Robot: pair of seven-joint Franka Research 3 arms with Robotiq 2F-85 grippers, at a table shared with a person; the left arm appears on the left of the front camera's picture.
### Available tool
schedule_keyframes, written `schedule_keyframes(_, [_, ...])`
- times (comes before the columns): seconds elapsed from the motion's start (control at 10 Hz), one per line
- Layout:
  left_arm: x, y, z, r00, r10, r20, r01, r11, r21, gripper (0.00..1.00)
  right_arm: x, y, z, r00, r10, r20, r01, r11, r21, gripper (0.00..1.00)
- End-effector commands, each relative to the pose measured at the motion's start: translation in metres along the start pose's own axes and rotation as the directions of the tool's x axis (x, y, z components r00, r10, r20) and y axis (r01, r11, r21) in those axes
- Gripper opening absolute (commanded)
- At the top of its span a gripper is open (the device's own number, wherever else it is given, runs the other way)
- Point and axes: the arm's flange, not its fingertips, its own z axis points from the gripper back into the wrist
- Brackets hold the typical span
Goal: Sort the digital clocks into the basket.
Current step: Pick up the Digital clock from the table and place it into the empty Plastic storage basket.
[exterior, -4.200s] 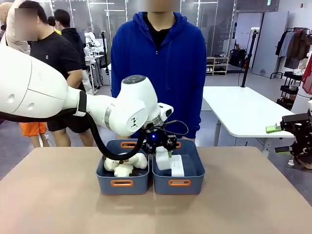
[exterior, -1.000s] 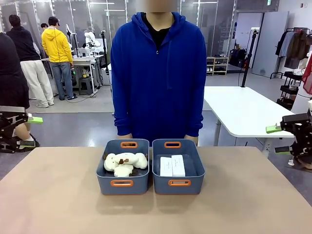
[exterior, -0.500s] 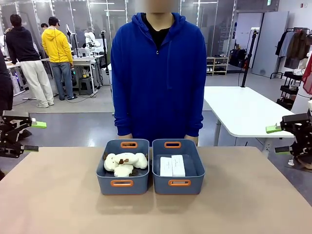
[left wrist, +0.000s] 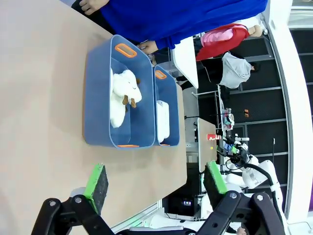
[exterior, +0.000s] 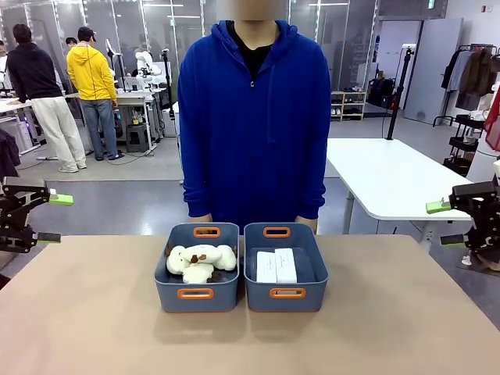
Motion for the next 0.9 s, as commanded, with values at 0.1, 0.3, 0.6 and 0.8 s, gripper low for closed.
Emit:
schedule_keyframes(0.1, [0.0029, -0.0003, 0.0015, 1.0, -0.014, -0.016, 0.014, 1.0, -0.002, 1.0, 0.0003, -0.0001, 0.001, 1.0, 0.009, -0.003, -0.009, 1.0, 0.003, 1.0])
schedule_keyframes(0.3, [0.0029, -0.0003, 0.0015, 1.0, -0.014, -0.016, 0.014, 1.0, -0.002, 1.0, 0.0003, -0.0001, 0.001, 1.0, 0.009, -0.003, -0.009, 1.0, 0.003, 1.0])
schedule_keyframes(0.6, [0.0029, -0.0003, 0.0015, 1.0, -0.014, -0.016, 0.014, 1.0, -0.002, 1.0, 0.0003, -0.0001, 0.001, 1.0, 0.009, -0.003, -0.009, 1.0, 0.003, 1.0])
schedule_keyframes(0.8, [0.0029, -0.0003, 0.0015, 1.0, -0.014, -0.016, 0.014, 1.0, -0.002, 1.0, 0.0003, -0.0001, 0.001, 1.0, 0.009, -0.003, -0.009, 1.0, 0.003, 1.0])
